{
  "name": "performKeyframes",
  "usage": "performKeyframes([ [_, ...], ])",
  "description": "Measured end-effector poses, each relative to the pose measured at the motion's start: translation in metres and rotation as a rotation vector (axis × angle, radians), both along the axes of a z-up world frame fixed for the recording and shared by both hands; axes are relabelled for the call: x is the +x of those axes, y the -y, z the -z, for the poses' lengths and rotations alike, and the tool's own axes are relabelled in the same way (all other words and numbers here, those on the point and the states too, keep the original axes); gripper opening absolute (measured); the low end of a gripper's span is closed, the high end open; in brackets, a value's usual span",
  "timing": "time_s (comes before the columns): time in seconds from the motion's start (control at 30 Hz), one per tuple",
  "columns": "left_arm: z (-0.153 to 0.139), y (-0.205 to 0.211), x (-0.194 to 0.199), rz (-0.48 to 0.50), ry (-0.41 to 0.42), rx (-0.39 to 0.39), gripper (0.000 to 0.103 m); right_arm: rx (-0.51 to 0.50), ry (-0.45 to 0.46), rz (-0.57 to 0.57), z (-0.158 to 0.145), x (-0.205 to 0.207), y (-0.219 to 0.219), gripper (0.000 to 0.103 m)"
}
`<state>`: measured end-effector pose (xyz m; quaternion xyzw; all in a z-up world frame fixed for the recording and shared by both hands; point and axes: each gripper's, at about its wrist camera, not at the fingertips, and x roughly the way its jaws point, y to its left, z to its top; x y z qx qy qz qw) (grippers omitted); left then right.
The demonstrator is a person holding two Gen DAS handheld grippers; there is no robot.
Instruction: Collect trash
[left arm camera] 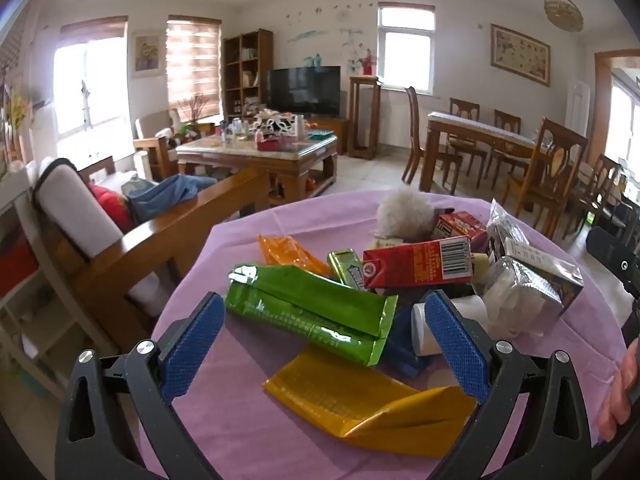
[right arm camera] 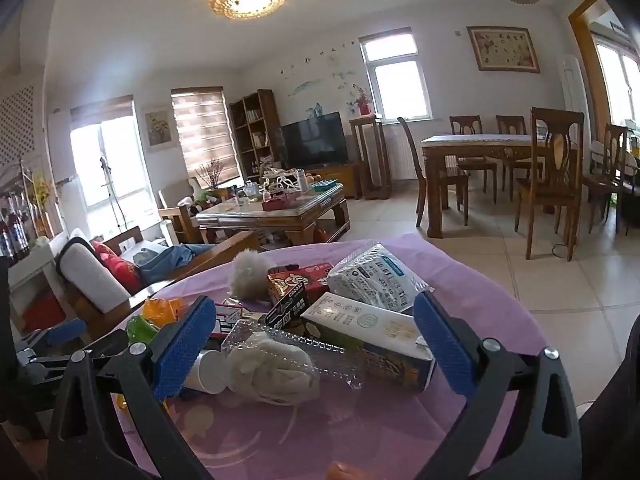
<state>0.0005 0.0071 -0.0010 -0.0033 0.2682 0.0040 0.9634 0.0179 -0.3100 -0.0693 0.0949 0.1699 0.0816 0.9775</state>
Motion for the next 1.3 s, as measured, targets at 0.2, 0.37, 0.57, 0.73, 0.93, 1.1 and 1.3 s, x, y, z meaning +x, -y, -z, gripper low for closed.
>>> performKeyframes([
  [0.2,0.0008,0.0002,0.0014,0.0,-0.003,0.002,0.099,0.029,-0.018,0.01,0.0021,0.0019,0.0047,0.098],
  [0.37,0.0007,-0.0001,0.0021,0.0,-0.004,-0.001,0.099,0.038,-0.02,0.011,0.0016,0.0016,0.0062,0.098],
  [0.57,0.0005,0.0001,0.0023,0.001,-0.005,-0.001,0.099,0.039,-0.02,0.012,0.0012,0.0016,0.0067,0.098],
  [0.73,0.0004,-0.0001,0.0022,0.001,-0.005,-0.002,0.099,0.04,-0.021,0.012,0.0023,0.0015,0.0059,0.098],
  [0.93,0.0002,-0.0003,0.0024,0.001,-0.006,-0.002,0.099,0.041,-0.021,0.013,0.002,0.001,0.0048,0.098],
  [1.1,0.0002,-0.0006,0.0023,0.001,-0.006,-0.003,0.099,0.043,-0.021,0.013,0.0021,0.0013,0.0044,0.098],
  [1.3,0.0002,-0.0004,0.0025,0.0,-0.006,-0.003,0.099,0.045,-0.021,0.014,0.0018,0.0016,0.0045,0.098],
])
